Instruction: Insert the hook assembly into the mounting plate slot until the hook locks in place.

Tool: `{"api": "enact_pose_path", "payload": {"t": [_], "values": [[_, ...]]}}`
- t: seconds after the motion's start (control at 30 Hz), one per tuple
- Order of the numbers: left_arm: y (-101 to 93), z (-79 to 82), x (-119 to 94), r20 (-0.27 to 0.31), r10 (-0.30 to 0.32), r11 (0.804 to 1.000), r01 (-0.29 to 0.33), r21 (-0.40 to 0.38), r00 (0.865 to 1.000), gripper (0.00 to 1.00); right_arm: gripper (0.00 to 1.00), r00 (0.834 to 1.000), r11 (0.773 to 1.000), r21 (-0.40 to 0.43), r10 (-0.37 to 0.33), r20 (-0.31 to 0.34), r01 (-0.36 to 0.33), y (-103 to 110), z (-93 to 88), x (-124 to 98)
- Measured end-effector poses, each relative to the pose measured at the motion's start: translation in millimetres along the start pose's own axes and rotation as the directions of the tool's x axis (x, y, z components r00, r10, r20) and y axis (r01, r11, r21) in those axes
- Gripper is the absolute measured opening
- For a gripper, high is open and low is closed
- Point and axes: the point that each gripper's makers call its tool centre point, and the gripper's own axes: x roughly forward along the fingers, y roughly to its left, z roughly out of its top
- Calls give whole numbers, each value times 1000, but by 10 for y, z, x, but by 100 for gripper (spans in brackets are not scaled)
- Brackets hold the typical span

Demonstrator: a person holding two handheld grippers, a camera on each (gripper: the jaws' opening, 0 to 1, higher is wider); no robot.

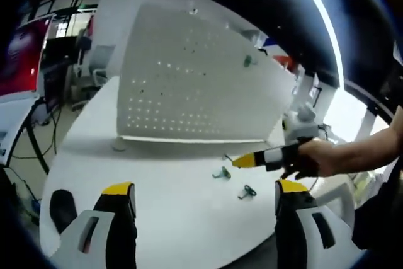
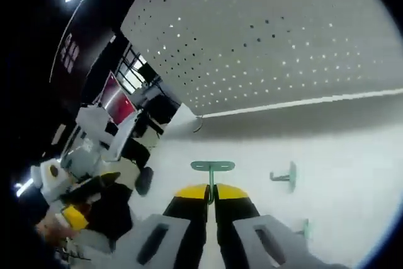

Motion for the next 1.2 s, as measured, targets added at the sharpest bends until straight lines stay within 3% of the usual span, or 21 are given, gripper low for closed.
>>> {"api": "enact_pose_path", "payload": {"t": [0.1, 0.27, 0.5, 0.67, 0.8, 0.9, 1.2], "values": [[-72, 51, 70, 2, -34, 999, 34, 2, 999, 89, 0, 999, 998, 34, 43, 13, -44, 126, -1, -126], [-219, 117, 239, -7, -101, 995, 101, 9, 995, 81, 0, 989, 972, 185, 139, 44, -145, 372, -35, -334], [-586, 269, 478, 5, -226, 974, 226, 25, 974, 69, 0, 972, 932, 277, 225, 65, -235, 604, -89, -567], [-772, 366, 535, 31, -300, 953, 299, 39, 953, 57, 0, 950, 879, 361, 301, 82, -310, 758, -91, -697], [-966, 410, 501, 48, -395, 918, 391, 69, 918, 39, 0, 933, 842, 407, 345, 97, -354, 839, -78, -767], [-993, 383, 497, 33, -404, 913, 400, 85, 914, 30, 0, 927, 822, 435, 360, 103, -367, 845, -89, -756], [-1114, 360, 406, 35, -482, 874, 477, 86, 876, 13, 0, 911, 782, 481, 398, 105, -397, 862, -99, -760]]}}
